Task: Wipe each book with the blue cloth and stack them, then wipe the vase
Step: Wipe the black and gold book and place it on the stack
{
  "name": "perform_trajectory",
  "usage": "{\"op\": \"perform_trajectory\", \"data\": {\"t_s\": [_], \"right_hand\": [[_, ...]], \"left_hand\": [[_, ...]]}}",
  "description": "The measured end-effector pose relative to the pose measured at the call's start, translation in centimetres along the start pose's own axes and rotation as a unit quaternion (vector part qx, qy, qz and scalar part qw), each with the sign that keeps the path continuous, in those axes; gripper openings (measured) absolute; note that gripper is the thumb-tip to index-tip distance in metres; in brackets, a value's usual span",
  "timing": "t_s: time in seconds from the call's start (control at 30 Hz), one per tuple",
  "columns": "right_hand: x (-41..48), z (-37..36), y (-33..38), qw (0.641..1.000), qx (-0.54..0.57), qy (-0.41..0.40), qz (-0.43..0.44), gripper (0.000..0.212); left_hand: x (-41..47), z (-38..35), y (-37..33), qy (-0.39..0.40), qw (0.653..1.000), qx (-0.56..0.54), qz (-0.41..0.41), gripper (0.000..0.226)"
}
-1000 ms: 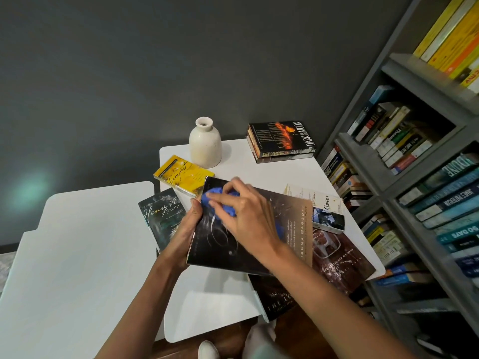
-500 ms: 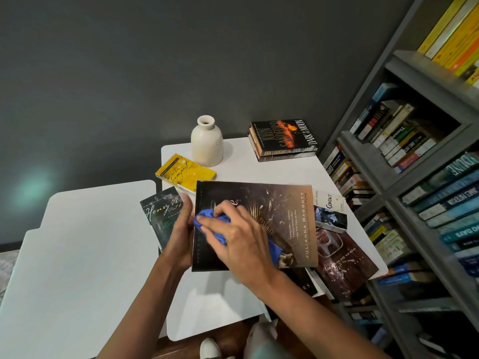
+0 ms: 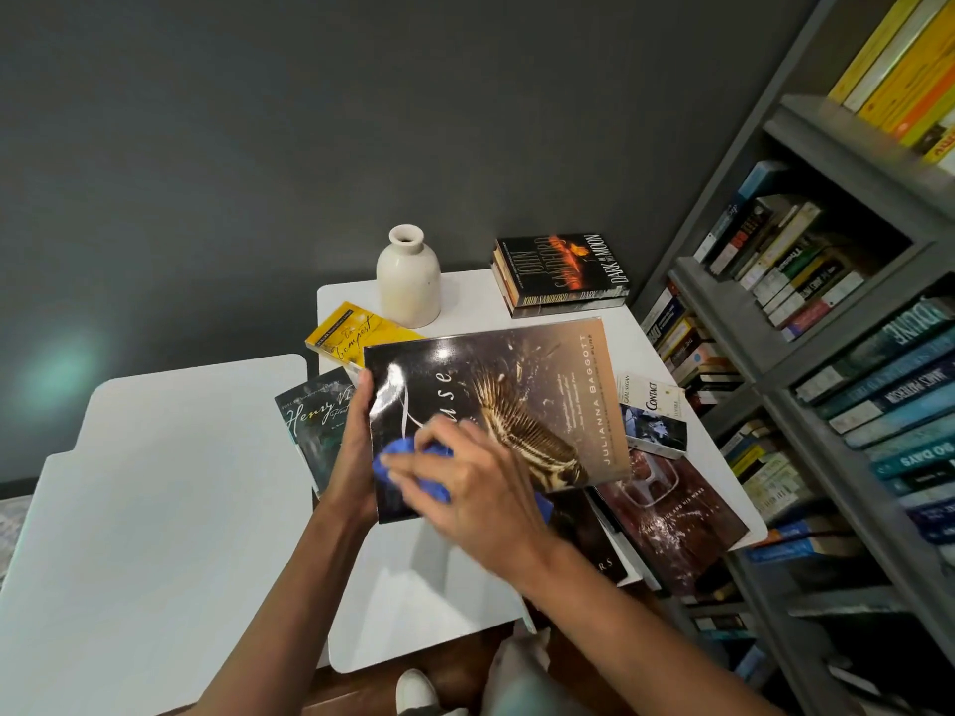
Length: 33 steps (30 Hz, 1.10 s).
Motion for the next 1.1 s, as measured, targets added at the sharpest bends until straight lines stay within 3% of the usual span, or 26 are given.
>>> {"op": "perform_trajectory", "data": {"t_s": [0.17,0.4,0.6,0.83,0.97,1.1], "right_hand": [[3.2,1.8,-0.9,0.997,-0.026,-0.060,-0.047,0.018],[-1.8,-0.6,0.3,1.000,0.024,0.002,0.020,0.019],[-2.5,2.4,-4.0,0.994,0.018,-0.086,-0.058,0.019],[-1.3,-1.5,1.7,0.999,0.024,-0.028,0.040,0.019],[-1.4,2.0,-2.7,0.995,0.001,-0.095,-0.012,0.018],[0.2,5.1,-6.7,0.977,-0.018,-0.179,-0.110,0.018]], "left_hand": [[0.1,-1.1,-1.2,0.019,0.999,0.005,-0.028,0.059],[0.1,0.3,-1.5,-0.022,0.999,-0.008,-0.040,0.069],[-0.2,1.1,-3.0,-0.045,0.995,-0.005,-0.085,0.060],[0.2,-0.1,-2.2,-0.001,0.997,-0.035,-0.062,0.062],[-0.2,0.2,-2.3,0.003,0.999,-0.002,-0.032,0.072],[-0.4,0.3,-3.0,0.001,0.999,0.010,-0.052,0.056]]}}
Point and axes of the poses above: each hand's wrist, its own x-axis towards the middle knuckle, its own z-axis out of the back of the hand, y = z × x, the point moved 10 cm from there along x, towards the middle knuckle, and after that the axes turned 6 degrees about y, right-handed, at the moved point
